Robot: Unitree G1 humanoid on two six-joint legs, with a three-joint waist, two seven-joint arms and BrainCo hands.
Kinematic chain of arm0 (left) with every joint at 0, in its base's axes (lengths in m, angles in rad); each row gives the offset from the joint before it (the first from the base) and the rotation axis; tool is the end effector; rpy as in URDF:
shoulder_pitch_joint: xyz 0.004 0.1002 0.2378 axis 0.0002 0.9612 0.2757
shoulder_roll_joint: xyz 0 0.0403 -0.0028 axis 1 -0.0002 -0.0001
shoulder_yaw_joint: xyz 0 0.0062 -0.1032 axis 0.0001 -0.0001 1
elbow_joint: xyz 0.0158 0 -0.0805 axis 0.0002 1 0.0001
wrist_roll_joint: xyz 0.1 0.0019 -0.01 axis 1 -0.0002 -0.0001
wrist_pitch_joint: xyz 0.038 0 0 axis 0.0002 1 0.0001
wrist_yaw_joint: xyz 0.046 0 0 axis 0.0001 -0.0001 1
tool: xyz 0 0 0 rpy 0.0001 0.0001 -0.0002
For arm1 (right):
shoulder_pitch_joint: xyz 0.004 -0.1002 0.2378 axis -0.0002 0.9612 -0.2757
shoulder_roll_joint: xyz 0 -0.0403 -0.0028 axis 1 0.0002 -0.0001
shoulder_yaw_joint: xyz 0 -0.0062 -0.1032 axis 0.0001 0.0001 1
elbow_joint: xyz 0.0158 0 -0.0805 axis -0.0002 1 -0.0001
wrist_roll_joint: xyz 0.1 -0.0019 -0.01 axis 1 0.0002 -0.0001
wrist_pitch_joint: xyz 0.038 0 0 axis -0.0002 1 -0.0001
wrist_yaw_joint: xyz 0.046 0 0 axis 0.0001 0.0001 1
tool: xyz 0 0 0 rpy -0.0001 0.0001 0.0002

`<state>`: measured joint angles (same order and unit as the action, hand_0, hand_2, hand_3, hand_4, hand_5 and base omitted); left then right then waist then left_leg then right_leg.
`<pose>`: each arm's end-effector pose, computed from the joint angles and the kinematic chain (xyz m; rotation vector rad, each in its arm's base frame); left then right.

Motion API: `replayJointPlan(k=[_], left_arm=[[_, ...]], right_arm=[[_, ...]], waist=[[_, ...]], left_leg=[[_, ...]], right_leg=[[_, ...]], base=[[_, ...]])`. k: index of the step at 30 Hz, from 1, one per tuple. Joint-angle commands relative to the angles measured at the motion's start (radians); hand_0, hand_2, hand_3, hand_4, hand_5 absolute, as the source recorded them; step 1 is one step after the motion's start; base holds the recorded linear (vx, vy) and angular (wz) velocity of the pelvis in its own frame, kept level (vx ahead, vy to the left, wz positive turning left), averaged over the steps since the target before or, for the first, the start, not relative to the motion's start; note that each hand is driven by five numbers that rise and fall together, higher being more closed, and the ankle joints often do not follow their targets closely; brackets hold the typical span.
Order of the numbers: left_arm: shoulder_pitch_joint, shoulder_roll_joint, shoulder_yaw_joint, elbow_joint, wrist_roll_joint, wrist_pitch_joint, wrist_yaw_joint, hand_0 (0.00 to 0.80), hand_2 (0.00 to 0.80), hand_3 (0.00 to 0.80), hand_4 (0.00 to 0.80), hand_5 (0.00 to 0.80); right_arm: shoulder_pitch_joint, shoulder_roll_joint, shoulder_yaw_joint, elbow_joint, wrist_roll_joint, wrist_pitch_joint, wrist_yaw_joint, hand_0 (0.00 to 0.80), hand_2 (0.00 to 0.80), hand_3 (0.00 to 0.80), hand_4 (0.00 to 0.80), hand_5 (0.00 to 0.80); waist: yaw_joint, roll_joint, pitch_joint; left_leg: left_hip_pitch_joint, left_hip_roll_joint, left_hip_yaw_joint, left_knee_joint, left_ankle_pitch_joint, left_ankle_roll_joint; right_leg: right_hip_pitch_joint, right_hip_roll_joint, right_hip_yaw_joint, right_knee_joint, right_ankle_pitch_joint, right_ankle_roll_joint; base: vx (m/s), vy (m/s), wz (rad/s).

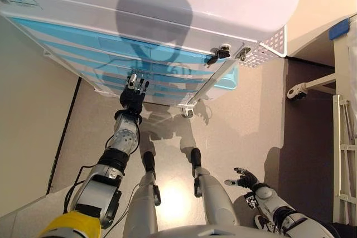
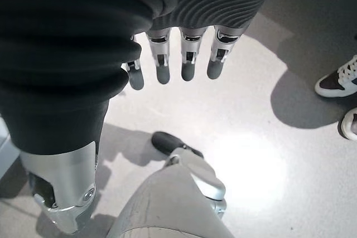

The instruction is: Open the drawer and pick up the medicine

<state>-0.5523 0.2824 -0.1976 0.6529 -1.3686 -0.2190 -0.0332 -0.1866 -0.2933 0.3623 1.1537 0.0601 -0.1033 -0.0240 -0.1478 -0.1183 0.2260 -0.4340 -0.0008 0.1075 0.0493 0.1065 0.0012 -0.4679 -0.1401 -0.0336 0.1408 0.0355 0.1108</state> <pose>0.3016 0.1765 0.0656 -0.9674 -0.0234 0.0385 0.1515 -0.2158 -0.0896 -0.4461 0.8928 0.1209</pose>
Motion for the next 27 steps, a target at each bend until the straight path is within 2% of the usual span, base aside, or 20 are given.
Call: replayJointPlan(k=[1,6,7,8,9,10,11,18,27], left_arm=[[-0.246,-0.046,-0.059,-0.155,0.076,-0.012,-0.106,0.000,0.000,0.000,0.000,0.000],[-0.261,-0.052,-0.046,-0.142,0.078,-0.019,-0.093,0.000,0.000,0.000,0.000,0.000],[-0.262,-0.053,-0.037,-0.144,0.073,-0.022,-0.090,0.060,0.060,0.060,0.060,0.060],[-0.262,-0.054,-0.037,-0.144,0.073,-0.022,-0.090,0.204,0.204,0.204,0.204,0.204],[-0.263,-0.056,-0.034,-0.144,0.072,-0.024,-0.090,0.445,0.445,0.445,0.445,0.445],[-0.265,-0.063,-0.025,-0.152,0.067,-0.035,-0.083,0.725,0.725,0.725,0.725,0.725],[-0.265,-0.063,-0.025,-0.152,0.068,-0.035,-0.083,0.800,0.800,0.800,0.800,0.800],[-0.247,-0.094,0.008,-0.212,0.042,-0.071,-0.063,0.800,0.800,0.800,0.800,0.800],[-0.213,-0.093,0.009,-0.254,0.045,-0.080,-0.062,0.800,0.800,0.800,0.800,0.800]], right_arm=[[0.030,-0.081,0.020,-0.015,0.003,0.003,-0.009,0.000,0.000,0.000,0.000,0.000],[0.025,-0.091,0.017,-0.007,0.003,0.003,-0.014,0.000,0.000,0.000,0.000,0.000],[0.023,-0.095,0.014,-0.005,0.003,0.004,-0.016,0.000,0.000,0.000,0.000,0.000],[0.023,-0.095,0.014,-0.005,0.003,0.004,-0.016,0.000,0.000,0.000,0.000,0.000],[0.023,-0.096,0.014,-0.005,0.000,0.004,-0.015,0.000,0.000,0.000,0.000,0.000],[0.023,-0.096,0.012,0.003,0.000,0.005,-0.016,0.000,0.000,0.000,0.000,0.000],[0.023,-0.096,0.012,0.003,0.000,0.005,-0.016,0.000,0.000,0.000,0.000,0.000],[0.025,-0.084,0.016,0.009,-0.008,0.006,-0.014,0.000,0.000,0.000,0.000,0.000],[0.026,-0.087,0.021,0.005,-0.025,0.004,-0.013,0.000,0.000,0.000,0.000,0.000]], waist=[[-0.033,0.039,-0.041],[-0.037,0.041,-0.041],[-0.038,0.043,-0.041],[-0.038,0.043,-0.041],[-0.038,0.043,-0.040],[-0.037,0.045,-0.040],[-0.037,0.045,-0.040],[-0.031,0.047,-0.042],[-0.021,0.047,-0.031]], left_leg=[[-0.019,0.012,-0.057,0.136,-0.115,-0.041],[-0.015,0.019,-0.056,0.130,-0.112,-0.044],[-0.013,0.020,-0.057,0.126,-0.111,-0.044],[-0.013,0.020,-0.057,0.126,-0.111,-0.044],[-0.012,0.021,-0.058,0.125,-0.111,-0.044],[-0.012,0.021,-0.056,0.127,-0.113,-0.044],[-0.012,0.021,-0.056,0.127,-0.113,-0.044],[-0.013,0.022,-0.061,0.128,-0.116,-0.046],[-0.038,0.023,-0.074,0.171,-0.127,-0.043]], right_leg=[[-0.003,0.084,-0.039,0.015,0.009,-0.016],[-0.004,0.089,-0.035,0.014,0.006,-0.017],[-0.004,0.090,-0.035,0.013,0.005,-0.017],[-0.004,0.090,-0.035,0.013,0.005,-0.017],[-0.005,0.090,-0.035,0.015,0.004,-0.017],[-0.004,0.090,-0.035,0.015,0.003,-0.018],[-0.004,0.090,-0.035,0.015,0.003,-0.018],[-0.001,0.087,-0.039,0.012,0.002,-0.022],[-0.020,0.082,-0.048,0.057,-0.014,-0.031]], base=[[0.018,-0.029,-0.04],[0.012,-0.014,-0.04],[0.000,0.000,0.00],[0.000,0.000,0.00],[0.000,0.000,0.00],[0.000,0.000,0.00],[0.000,0.000,0.00],[0.004,0.001,-0.03],[-0.014,0.000,0.00]])
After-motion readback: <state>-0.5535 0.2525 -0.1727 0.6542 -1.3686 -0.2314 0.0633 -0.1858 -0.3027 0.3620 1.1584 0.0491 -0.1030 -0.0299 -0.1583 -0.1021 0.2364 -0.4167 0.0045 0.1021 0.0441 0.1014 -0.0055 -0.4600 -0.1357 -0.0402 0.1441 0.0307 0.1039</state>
